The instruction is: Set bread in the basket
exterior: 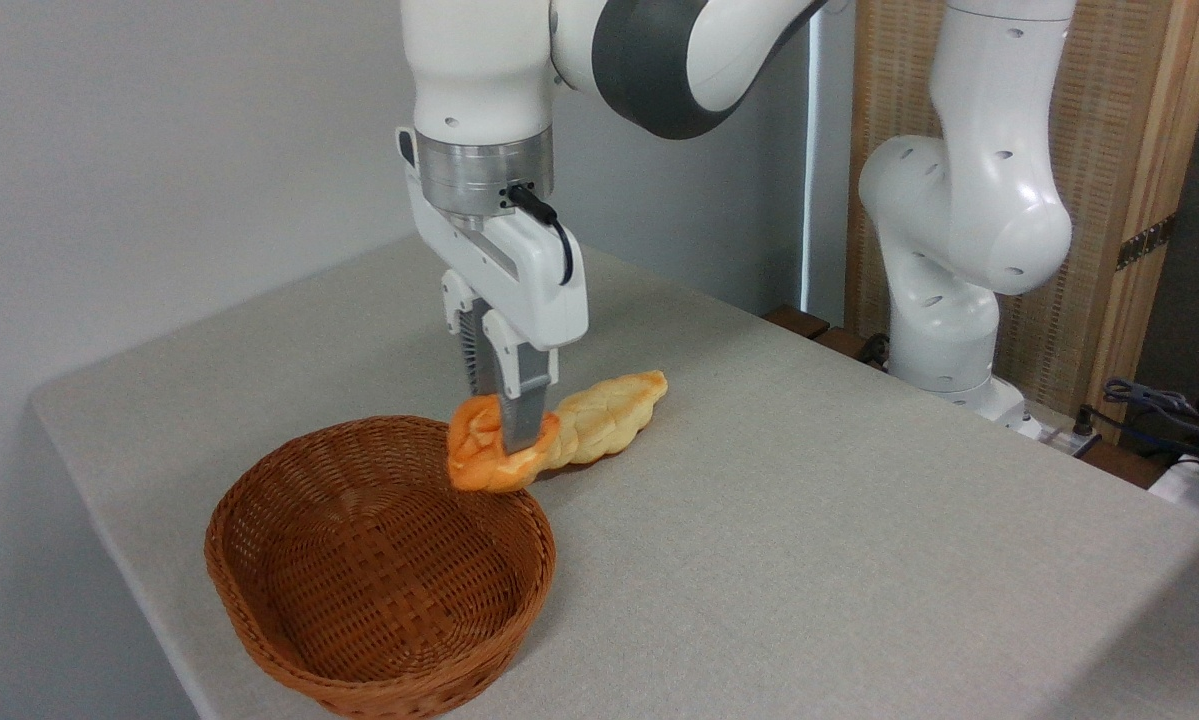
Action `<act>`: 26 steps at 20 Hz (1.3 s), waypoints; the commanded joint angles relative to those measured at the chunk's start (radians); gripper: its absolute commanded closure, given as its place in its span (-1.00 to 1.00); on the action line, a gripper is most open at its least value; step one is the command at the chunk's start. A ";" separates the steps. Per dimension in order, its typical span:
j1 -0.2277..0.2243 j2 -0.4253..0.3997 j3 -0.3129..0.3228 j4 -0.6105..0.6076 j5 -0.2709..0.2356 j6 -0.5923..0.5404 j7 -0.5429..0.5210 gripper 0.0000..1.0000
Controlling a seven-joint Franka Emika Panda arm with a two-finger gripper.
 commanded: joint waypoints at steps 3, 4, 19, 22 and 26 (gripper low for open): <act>-0.022 0.081 -0.005 0.007 -0.011 0.166 0.015 -1.00; -0.036 0.090 -0.005 0.009 -0.010 0.170 0.015 -1.00; -0.061 0.112 0.003 0.010 -0.011 0.170 -0.018 -1.00; -0.059 0.088 0.009 0.010 -0.011 0.156 -0.058 -1.00; -0.050 0.049 0.013 0.010 0.004 0.092 -0.127 -1.00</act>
